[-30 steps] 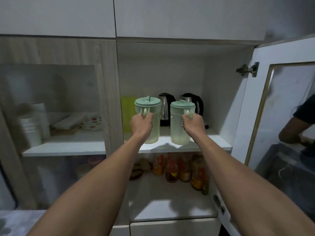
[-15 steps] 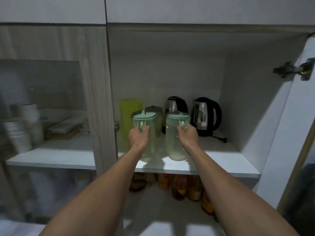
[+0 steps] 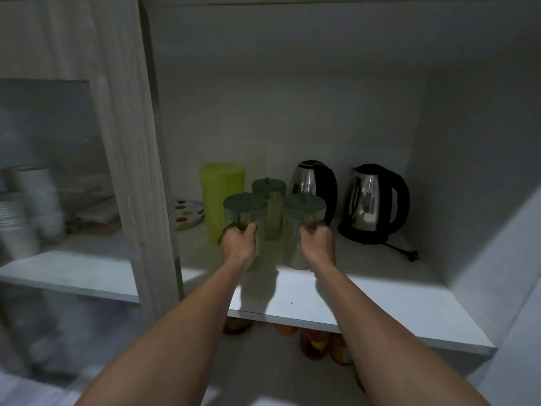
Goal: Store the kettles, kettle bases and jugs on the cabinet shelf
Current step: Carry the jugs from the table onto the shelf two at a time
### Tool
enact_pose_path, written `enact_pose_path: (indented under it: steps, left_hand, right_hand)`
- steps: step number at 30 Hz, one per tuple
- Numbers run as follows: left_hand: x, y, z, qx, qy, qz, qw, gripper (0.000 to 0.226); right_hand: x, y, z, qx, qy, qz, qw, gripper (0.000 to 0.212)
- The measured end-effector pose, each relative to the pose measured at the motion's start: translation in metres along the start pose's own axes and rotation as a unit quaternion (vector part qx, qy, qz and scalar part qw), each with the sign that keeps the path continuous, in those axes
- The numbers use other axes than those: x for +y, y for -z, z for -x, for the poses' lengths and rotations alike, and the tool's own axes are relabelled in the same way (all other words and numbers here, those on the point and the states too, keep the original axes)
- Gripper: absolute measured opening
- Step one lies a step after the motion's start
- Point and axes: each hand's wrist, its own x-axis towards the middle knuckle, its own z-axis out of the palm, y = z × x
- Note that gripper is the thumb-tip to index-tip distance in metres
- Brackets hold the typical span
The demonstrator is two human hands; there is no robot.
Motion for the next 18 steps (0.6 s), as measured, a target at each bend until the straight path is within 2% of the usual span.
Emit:
enact_pose_path:
  steps: [4, 10, 14, 18]
  left_hand:
    - [0.001, -0.008, -0.010, -0.013, -0.011, -0.028, 0.999, 0.026]
    - [0.004, -0.016, -0.020, -0.016, -0.006, -0.066, 0.998, 0.027]
    - [0.010, -0.018, -0.024, -0.017, -0.003, -0.131, 0.991, 0.035]
    - [0.015, -0.014, -0.018, -0.013, 0.012, -0.206, 0.978, 0.054]
  right_hand:
    - [0.002, -0.006, -0.012, 0.003, 0.006, 0.000, 1.000, 0.022]
    - [0.006, -0.005, -0.021, -0.012, 0.006, 0.014, 1.000, 0.028]
    - [0.003, -0.001, -0.022, -0.027, -0.001, 0.034, 0.999, 0.035]
    - [0.000, 0.010, -0.023, -0.040, -0.004, 0.107, 0.993, 0.057]
